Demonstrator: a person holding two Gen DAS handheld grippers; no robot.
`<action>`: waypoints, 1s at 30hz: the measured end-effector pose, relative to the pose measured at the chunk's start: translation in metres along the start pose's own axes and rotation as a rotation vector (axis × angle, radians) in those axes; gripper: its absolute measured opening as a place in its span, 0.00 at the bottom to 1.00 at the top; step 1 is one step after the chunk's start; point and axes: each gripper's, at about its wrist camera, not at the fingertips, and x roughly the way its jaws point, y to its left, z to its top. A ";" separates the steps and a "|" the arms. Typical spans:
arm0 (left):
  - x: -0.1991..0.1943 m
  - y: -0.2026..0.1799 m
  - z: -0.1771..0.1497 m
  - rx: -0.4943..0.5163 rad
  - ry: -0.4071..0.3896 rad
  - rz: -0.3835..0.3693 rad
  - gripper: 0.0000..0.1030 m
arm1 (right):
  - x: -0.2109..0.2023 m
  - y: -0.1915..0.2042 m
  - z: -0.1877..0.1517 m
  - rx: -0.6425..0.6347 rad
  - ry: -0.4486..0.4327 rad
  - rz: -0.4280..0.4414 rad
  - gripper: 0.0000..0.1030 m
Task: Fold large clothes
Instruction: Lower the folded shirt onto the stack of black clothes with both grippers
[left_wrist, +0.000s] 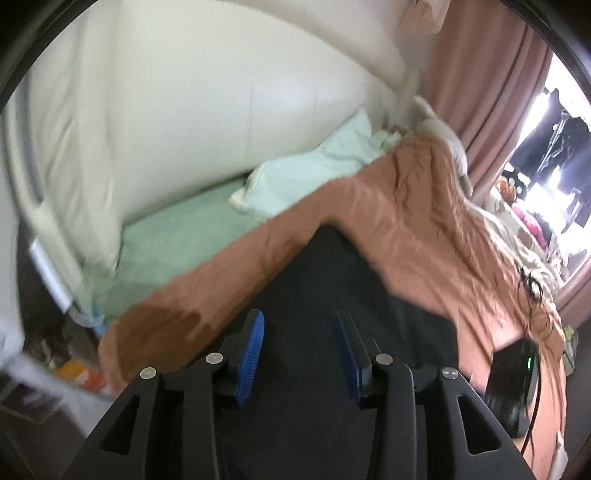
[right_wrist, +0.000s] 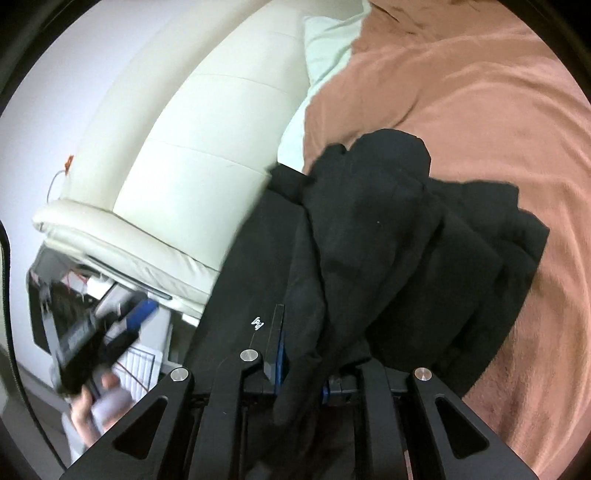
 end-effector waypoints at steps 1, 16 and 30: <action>-0.005 0.006 -0.012 -0.009 0.020 0.007 0.41 | -0.001 0.000 -0.002 -0.009 0.003 -0.004 0.15; -0.034 0.058 -0.105 -0.206 0.143 -0.001 0.89 | 0.007 0.008 0.005 -0.025 0.050 -0.069 0.16; 0.012 0.050 -0.094 -0.271 0.189 -0.092 0.77 | 0.005 0.022 0.014 -0.110 0.076 -0.037 0.15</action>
